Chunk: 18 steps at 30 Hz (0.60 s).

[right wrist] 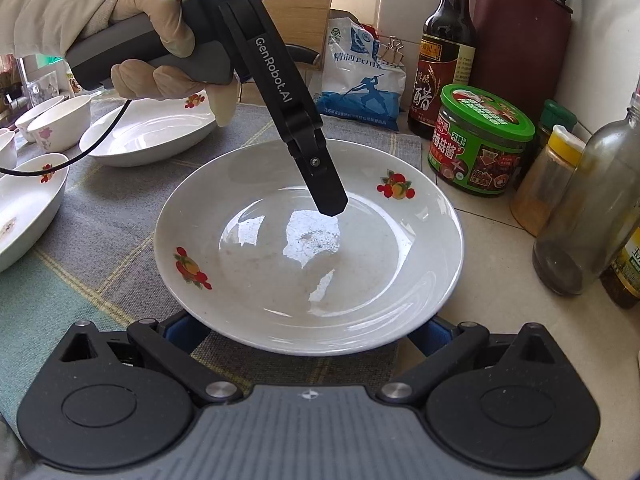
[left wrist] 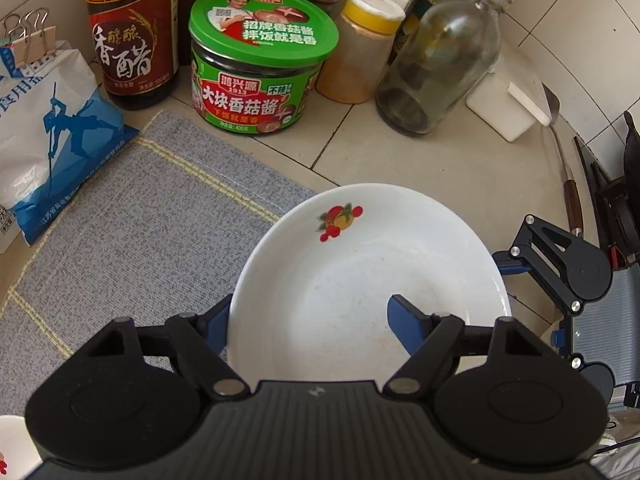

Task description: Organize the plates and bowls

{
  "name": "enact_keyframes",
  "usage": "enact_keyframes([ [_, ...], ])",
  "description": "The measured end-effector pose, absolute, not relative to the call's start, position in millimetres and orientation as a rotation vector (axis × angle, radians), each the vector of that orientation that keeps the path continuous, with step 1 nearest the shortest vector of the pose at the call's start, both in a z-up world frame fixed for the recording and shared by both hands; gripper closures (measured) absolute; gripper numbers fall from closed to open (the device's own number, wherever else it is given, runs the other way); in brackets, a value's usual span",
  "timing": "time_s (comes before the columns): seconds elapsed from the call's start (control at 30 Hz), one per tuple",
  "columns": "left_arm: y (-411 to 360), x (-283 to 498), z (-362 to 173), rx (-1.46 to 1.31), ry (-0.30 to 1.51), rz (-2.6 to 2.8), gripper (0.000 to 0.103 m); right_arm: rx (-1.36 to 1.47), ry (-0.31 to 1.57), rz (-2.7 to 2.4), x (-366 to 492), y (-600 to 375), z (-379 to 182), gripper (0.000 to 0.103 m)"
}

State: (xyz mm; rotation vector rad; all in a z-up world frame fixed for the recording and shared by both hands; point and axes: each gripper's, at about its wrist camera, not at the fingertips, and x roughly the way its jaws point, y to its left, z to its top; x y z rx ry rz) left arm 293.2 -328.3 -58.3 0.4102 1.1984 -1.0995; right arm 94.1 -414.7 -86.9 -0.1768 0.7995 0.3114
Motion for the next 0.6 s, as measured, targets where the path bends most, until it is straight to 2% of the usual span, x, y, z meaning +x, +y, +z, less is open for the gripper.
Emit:
enact_keyframes([
  [0.13,-329,294,-60,0.406,1.188,-1.098,0.025,-0.163,0.802,0.309,96,-415,-89,0.0],
  [0.3,-328,290,-59,0.411,1.166,-1.092,0.019,-0.163,0.803,0.297,94,-414,-89,0.0],
  [0.6,-296,271,-34,0.389,1.076,-1.021,0.018,-0.165,0.807,0.25,80,-410,-82,0.0],
])
